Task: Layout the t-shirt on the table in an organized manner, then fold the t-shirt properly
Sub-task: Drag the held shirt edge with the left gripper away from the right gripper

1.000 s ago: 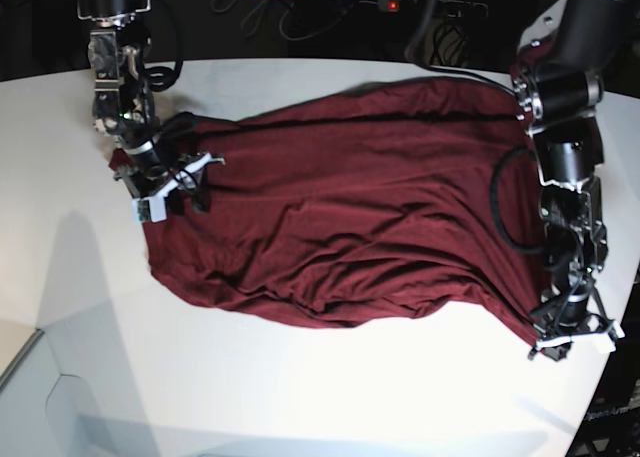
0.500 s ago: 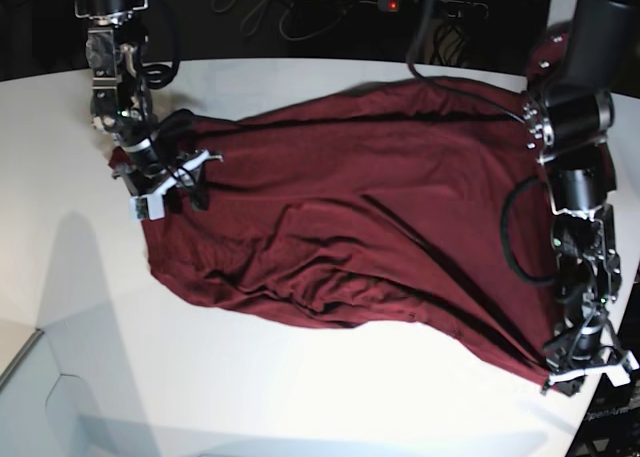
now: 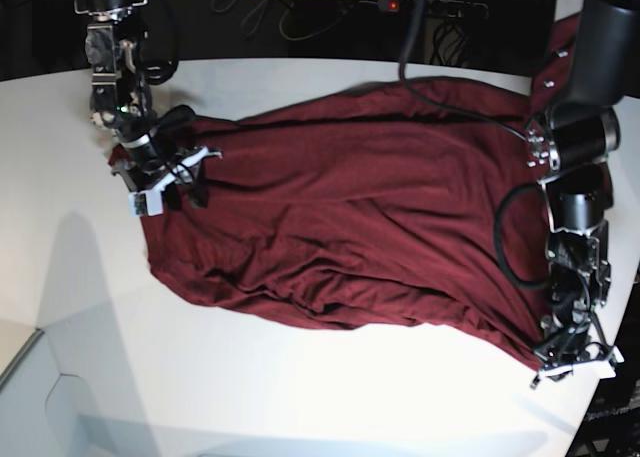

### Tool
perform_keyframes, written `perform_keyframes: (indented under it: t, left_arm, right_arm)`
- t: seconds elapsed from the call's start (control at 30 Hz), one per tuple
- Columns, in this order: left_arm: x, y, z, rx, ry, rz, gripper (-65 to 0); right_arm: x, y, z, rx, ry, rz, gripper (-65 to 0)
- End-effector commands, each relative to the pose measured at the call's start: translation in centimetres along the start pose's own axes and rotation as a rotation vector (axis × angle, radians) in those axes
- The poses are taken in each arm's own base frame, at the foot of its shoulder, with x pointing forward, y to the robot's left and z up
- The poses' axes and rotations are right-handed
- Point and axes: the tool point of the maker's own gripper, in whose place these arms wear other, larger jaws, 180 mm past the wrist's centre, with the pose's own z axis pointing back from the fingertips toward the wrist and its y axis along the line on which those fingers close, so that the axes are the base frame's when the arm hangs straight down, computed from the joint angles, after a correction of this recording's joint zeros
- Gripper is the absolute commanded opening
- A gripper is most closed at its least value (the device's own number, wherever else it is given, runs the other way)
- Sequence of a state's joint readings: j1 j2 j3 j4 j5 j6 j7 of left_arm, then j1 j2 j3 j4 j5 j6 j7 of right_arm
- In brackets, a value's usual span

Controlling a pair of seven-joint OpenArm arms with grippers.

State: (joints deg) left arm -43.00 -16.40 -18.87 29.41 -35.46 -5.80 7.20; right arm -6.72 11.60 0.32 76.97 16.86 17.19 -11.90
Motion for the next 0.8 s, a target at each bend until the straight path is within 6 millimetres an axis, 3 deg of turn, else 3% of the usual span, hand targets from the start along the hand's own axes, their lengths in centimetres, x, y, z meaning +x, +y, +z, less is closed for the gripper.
perform_keyframes:
  t: [0.0,0.2,0.37,0.43,0.77]
  left_arm:
    - [3.9,-2.3,-0.4,-0.051,-0.088,0.006,-64.4]
    - [4.9,-3.5,-0.7,-0.068,-0.104,0.014,-63.0]
    - [4.9,-3.4,-0.7,-0.065,-0.104,0.014,-45.2]
    - [4.9,-3.4,-0.7,-0.062,-0.104,0.014,-40.8]
    - [5.2,-4.0,-0.7,-0.076,-0.107,0.020,-40.3]
  right_arm:
    - [-0.5,-0.4,0.2,-0.003,0.034,0.015,-37.0]
    - [-0.4,-0.3,0.2,-0.001,0.029,0.015,-37.0]
    - [-0.4,-0.2,0.2,-0.001,0.029,0.014,-37.0]
    - [-0.4,-0.1,0.2,0.001,0.029,0.013,-37.0]
    - [0.0,0.0,0.0,0.003,0.021,0.012,-37.0]
